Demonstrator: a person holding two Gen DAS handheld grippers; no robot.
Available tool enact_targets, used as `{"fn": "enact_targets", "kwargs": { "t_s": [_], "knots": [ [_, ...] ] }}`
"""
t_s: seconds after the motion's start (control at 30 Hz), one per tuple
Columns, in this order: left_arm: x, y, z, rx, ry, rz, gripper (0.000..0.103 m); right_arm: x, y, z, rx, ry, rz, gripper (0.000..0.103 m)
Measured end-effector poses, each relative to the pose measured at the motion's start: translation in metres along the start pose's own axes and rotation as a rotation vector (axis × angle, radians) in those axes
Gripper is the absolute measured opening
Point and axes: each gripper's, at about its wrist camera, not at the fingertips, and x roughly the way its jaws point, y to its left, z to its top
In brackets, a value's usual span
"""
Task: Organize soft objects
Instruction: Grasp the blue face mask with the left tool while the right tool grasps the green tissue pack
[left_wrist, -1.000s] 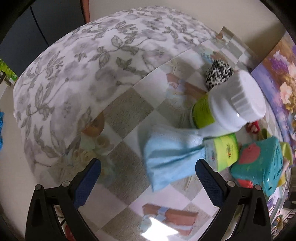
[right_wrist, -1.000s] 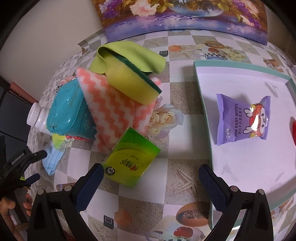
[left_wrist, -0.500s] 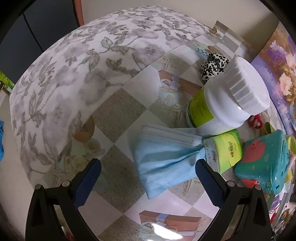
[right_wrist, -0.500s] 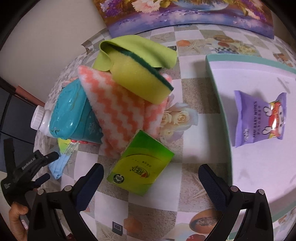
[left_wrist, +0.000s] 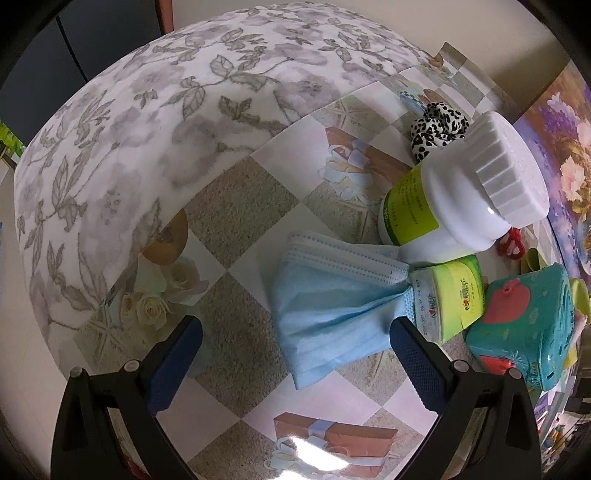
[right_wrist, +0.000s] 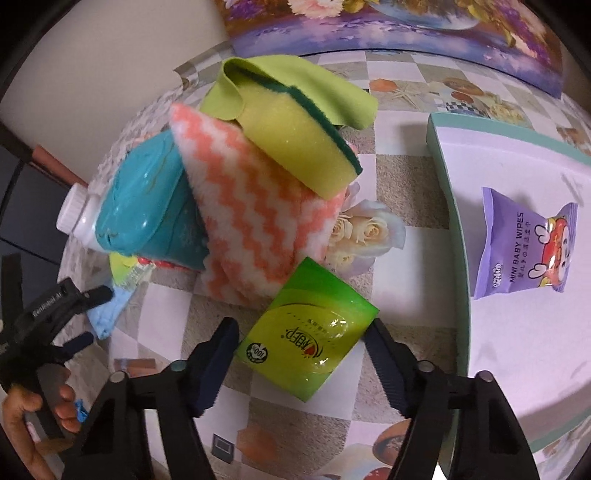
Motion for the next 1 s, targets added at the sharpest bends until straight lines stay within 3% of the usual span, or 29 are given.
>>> {"fn": "enact_targets", "kwargs": {
  "t_s": [0.17, 0.4, 0.63, 0.9, 1.0],
  "knots": [
    [0.002, 0.006, -0.003, -0.007, 0.002, -0.012, 0.1, -0.001, -0.004, -0.002, -0.009, 0.011, 0.001, 0.07],
    [0.001, -0.004, -0.003, 0.022, 0.0, -0.021, 0.083, -0.006, -0.011, -0.01, -0.078, 0.029, -0.064, 0.065],
    [0.002, -0.015, -0.005, 0.048, -0.001, -0.032, 0.082, -0.008, -0.012, -0.02, -0.124, 0.049, -0.078, 0.063],
    [-0.004, -0.022, -0.004, 0.042, -0.028, -0.047, 0.043, -0.013, -0.018, -0.03, -0.156, 0.063, -0.095, 0.06],
    [-0.006, -0.017, -0.003, 0.026, -0.029, -0.053, 0.035, -0.013, -0.02, -0.027, -0.158, 0.069, -0.098, 0.06]
  ]
}}
